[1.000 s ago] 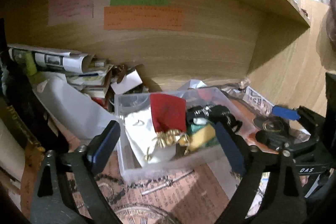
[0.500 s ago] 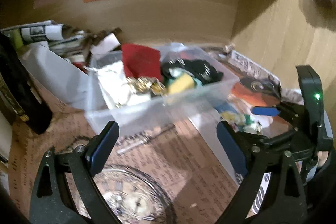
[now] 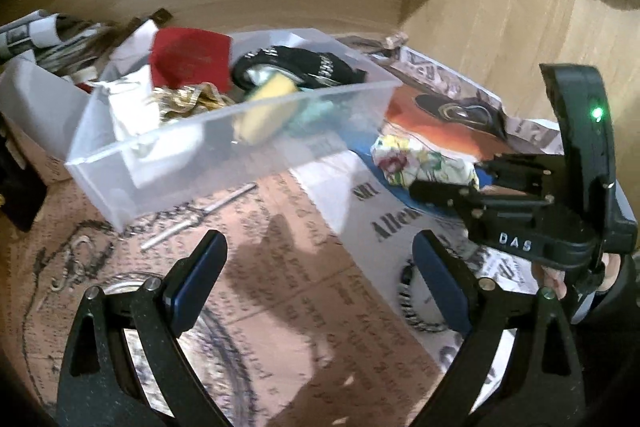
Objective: Organize soft objects
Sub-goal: 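Grasp the floral scrunchie with the right tool while the left tool grasps the braided hair tie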
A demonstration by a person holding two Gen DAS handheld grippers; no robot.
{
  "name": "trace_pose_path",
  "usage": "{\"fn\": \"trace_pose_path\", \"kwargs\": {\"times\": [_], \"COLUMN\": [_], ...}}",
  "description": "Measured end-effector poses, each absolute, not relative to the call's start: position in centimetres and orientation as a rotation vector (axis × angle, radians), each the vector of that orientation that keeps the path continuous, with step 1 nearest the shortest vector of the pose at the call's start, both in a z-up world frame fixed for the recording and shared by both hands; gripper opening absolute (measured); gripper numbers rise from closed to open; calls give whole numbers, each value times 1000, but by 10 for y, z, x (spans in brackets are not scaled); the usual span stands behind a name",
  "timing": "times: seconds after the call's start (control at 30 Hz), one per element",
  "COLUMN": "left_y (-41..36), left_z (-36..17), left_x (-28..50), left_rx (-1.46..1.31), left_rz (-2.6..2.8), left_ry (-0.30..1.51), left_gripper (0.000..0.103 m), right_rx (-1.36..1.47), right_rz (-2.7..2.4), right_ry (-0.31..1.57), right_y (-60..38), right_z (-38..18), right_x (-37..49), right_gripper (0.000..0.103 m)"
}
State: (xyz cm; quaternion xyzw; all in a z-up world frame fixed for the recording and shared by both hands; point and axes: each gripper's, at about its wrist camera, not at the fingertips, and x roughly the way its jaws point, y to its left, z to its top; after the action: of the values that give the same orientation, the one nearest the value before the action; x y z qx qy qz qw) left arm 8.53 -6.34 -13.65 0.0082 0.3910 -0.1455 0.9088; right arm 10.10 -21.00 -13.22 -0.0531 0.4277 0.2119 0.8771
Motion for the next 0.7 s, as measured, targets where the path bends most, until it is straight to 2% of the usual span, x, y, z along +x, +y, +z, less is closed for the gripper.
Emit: {"fn": "trace_pose_path", "kwargs": {"times": [0.3,0.6,0.7], "left_y": [-101,-121,-123], "left_z": [-147,-162,-163], "left_x": [81,77,78], "left_rx": [34,74,87], "left_rz": [-404,-459,-432], "left_ry": [862,900,885], "left_gripper": [95,94,79], "right_rx": [-49,-32,-27], "right_rz": [361,361,371], "right_ry": [778,756,748], "right_y": [-245,-253,-251], "right_z": [-100,-95,-93], "right_x": [66,56,55], "right_gripper": [23,23,23]}}
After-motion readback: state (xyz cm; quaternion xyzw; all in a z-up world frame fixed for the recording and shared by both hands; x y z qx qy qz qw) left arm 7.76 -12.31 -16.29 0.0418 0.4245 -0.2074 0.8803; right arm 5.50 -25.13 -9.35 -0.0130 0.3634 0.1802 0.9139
